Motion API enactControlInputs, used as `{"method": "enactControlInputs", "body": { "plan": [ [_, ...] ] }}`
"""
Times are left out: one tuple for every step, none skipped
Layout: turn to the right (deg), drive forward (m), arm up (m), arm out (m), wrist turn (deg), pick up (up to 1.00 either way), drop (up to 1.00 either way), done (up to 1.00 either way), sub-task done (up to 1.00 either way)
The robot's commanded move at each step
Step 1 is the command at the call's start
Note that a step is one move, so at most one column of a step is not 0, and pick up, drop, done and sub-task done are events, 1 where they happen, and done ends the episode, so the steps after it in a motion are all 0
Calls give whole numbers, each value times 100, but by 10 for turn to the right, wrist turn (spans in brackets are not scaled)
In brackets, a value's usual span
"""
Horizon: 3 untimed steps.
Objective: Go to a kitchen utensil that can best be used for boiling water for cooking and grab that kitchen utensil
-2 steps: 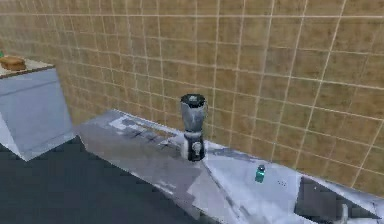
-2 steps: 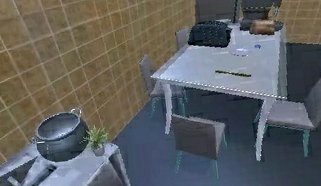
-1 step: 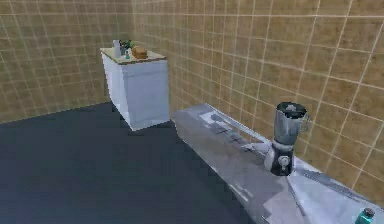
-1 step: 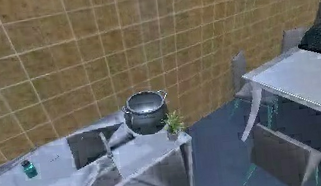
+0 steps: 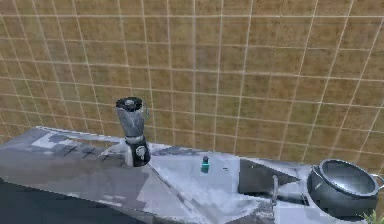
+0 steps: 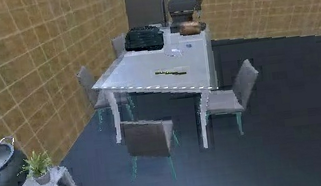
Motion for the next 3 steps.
{"method": "enactControlInputs", "body": {
  "plan": [
    [30, 0, 0, 0, 0, 0, 0, 0, 0],
    [0, 35, 0, 0, 0, 0, 0, 0, 0],
    [-300, 0, 0, 0, 0, 0, 0, 0, 0]
  ]
}}
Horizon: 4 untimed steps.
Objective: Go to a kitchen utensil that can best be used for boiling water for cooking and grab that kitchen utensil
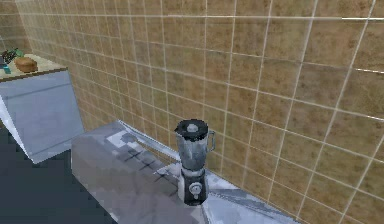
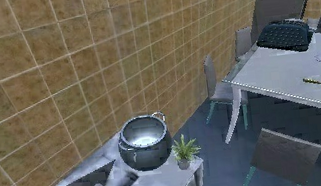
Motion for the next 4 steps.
{"method": "enactControlInputs", "body": {
  "plan": [
    [0, 0, 50, 0, 0, 0, 0, 0, 0],
    [0, 0, 32, 0, 0, 0, 0, 0, 0],
    [0, 0, 0, 32, 0, 0, 0, 0, 0],
    [0, 0, 0, 0, 450, 0, 0, 0, 0]
  ]
}}
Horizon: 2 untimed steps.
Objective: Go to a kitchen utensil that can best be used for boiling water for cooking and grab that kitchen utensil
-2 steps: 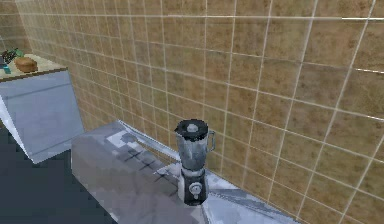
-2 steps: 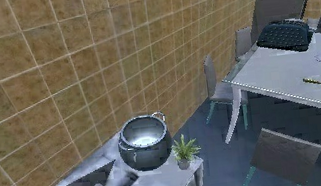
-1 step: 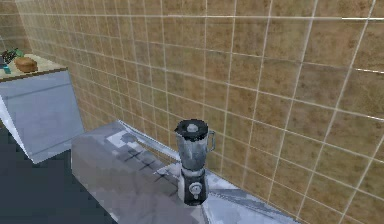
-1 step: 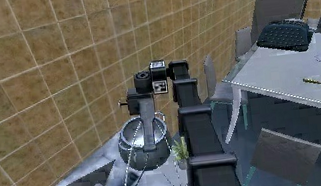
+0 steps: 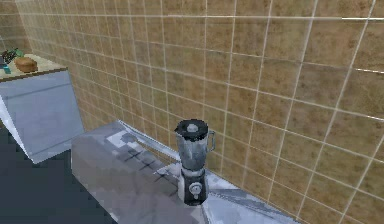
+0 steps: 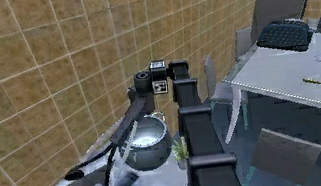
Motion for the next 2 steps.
{"method": "enactControlInputs", "body": {
  "plan": [
    [0, 0, 0, 0, 450, 0, 0, 0, 0],
    [0, 0, 0, 0, 450, 0, 0, 0, 0]
  ]
}}
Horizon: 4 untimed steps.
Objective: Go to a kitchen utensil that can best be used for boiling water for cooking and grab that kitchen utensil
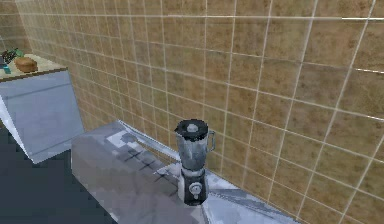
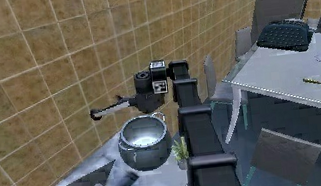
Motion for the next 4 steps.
{"method": "enactControlInputs", "body": {
  "plan": [
    [0, 0, 0, 0, 210, 0, 0, 0, 0],
    [0, 0, -30, 0, 0, 0, 0, 0, 0],
    [0, 0, 0, 0, 0, 100, 0, 0, 0],
    [0, 0, 10, 0, 0, 0, 0, 0, 0]
  ]
}}
